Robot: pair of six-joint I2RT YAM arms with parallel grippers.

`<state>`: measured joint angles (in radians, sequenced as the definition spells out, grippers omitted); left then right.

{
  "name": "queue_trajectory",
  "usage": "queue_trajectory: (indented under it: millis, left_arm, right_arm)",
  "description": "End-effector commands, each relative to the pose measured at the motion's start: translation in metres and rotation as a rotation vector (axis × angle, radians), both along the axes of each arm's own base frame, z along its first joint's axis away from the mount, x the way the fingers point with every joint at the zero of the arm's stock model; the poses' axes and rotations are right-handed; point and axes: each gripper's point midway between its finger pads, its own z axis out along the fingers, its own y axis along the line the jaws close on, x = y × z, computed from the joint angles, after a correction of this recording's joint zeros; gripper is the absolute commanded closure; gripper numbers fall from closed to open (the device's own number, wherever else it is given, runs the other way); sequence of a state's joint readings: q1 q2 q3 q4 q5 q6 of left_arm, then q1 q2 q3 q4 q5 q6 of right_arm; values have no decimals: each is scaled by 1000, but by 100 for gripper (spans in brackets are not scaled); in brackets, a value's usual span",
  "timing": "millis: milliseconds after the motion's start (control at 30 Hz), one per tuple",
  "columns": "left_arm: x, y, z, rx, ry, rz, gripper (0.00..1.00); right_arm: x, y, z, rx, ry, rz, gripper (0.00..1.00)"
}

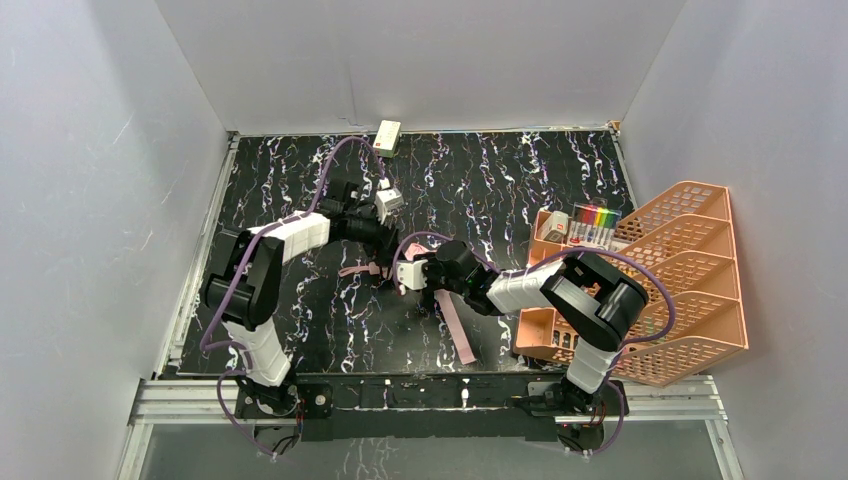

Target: Put away the umbrella

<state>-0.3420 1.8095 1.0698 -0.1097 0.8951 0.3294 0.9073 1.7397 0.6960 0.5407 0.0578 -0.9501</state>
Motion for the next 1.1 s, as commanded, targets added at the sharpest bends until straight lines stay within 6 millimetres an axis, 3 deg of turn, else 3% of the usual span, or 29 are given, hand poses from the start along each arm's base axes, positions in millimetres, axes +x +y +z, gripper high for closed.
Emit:
queue_trajectory:
  millis: [0,200,400,700,1067]
  left_arm:
    - [-7,3,18,-60,-10,-12,29]
    - [-7,9,-9,4,46,-8,31]
    - [-13,6,-14,26,34,-27,32]
    - [-20,16,-43,169,-2,-21,37]
    - [-20,19,-55,248,-24,-15,79]
  right_arm:
    - [-40,-40,-66,-227,204,8,75]
    - [-39,-39,-64,-228,200,7,75]
    - [-39,-38,-63,-222,202,4,75]
    - [-38,-38,-61,-215,199,-2,75]
    - [-40,-36,-54,-190,208,-9,71]
